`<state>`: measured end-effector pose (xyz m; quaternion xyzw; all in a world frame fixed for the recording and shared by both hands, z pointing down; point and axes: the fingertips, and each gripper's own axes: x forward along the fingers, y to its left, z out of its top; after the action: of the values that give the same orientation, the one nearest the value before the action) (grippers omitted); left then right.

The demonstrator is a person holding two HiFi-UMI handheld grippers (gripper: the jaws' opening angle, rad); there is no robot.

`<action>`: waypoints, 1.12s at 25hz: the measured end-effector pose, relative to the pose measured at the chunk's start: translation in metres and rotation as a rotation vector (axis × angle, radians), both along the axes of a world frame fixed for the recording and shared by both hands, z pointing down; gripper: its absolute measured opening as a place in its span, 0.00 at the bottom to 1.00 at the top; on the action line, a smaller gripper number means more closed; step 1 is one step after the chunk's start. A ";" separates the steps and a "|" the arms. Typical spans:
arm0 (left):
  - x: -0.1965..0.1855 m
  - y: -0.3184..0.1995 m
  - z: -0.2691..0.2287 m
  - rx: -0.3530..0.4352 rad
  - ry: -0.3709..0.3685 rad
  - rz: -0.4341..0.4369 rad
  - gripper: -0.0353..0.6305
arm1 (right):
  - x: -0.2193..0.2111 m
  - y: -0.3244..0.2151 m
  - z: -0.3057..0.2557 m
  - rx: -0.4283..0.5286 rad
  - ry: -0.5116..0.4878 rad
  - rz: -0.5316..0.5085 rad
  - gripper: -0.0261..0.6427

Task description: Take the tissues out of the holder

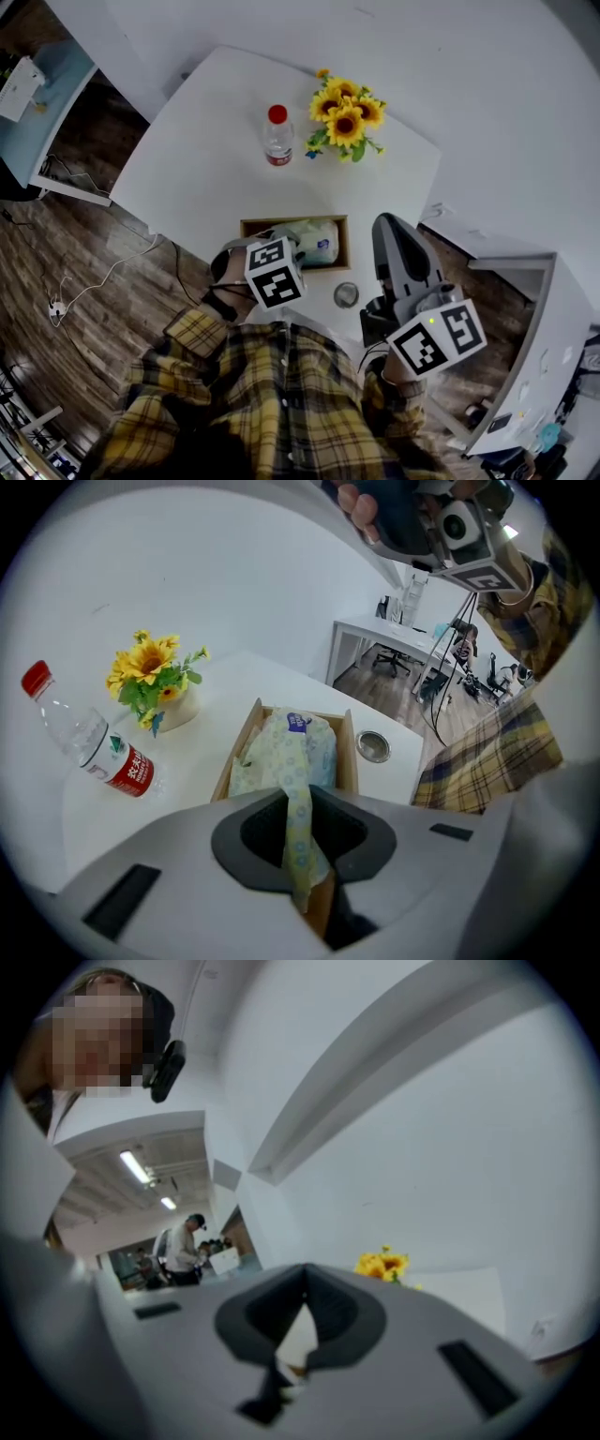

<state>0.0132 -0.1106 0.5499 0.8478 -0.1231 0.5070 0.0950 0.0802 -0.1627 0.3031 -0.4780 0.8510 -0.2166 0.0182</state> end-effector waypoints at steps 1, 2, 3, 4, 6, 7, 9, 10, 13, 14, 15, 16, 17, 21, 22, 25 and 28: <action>-0.002 0.000 -0.003 0.005 0.002 -0.003 0.14 | -0.003 -0.001 -0.002 0.006 0.002 -0.007 0.06; -0.003 0.001 -0.006 0.011 0.003 -0.005 0.14 | -0.005 -0.002 -0.004 0.010 0.003 -0.014 0.06; -0.005 0.001 -0.010 0.018 0.003 -0.006 0.14 | -0.008 -0.003 -0.005 0.014 0.003 -0.020 0.06; -0.007 0.000 -0.014 0.027 0.005 -0.009 0.14 | -0.010 -0.004 -0.007 0.019 0.003 -0.025 0.06; -0.010 -0.003 -0.023 0.044 0.017 -0.020 0.14 | -0.014 -0.006 -0.010 0.029 0.004 -0.038 0.06; -0.011 -0.005 -0.029 0.053 0.029 -0.030 0.14 | -0.016 -0.007 -0.011 0.035 0.006 -0.044 0.06; -0.012 -0.007 -0.043 0.065 0.062 -0.054 0.14 | -0.019 -0.007 -0.014 0.042 0.008 -0.052 0.06; -0.013 -0.008 -0.050 0.070 0.082 -0.067 0.14 | -0.020 -0.006 -0.015 0.043 0.009 -0.055 0.06; -0.015 -0.013 -0.076 0.104 0.129 -0.097 0.14 | -0.024 -0.005 -0.020 0.051 0.013 -0.062 0.06; -0.017 -0.017 -0.085 0.126 0.140 -0.105 0.14 | -0.024 -0.005 -0.022 0.056 0.014 -0.065 0.06; -0.018 -0.020 -0.094 0.149 0.152 -0.113 0.14 | -0.025 -0.005 -0.024 0.061 0.016 -0.067 0.06; -0.018 -0.024 -0.103 0.173 0.166 -0.123 0.14 | -0.025 -0.005 -0.026 0.065 0.017 -0.067 0.06; -0.019 -0.027 -0.113 0.195 0.184 -0.134 0.14 | -0.025 -0.004 -0.027 0.068 0.019 -0.066 0.06; -0.019 -0.037 -0.153 0.265 0.285 -0.186 0.14 | -0.024 -0.002 -0.030 0.078 0.028 -0.064 0.06; -0.019 -0.039 -0.164 0.284 0.316 -0.201 0.14 | -0.024 -0.001 -0.031 0.081 0.032 -0.064 0.06; -0.019 -0.044 -0.198 0.345 0.404 -0.237 0.14 | -0.024 0.000 -0.034 0.089 0.044 -0.067 0.06; -0.017 -0.049 -0.230 0.406 0.490 -0.264 0.14 | -0.023 0.000 -0.038 0.099 0.050 -0.067 0.06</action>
<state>-0.0039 -0.1600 0.3197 0.9227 -0.3038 0.2367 0.0157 0.0573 -0.1625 0.2649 -0.4530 0.8764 -0.1627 0.0135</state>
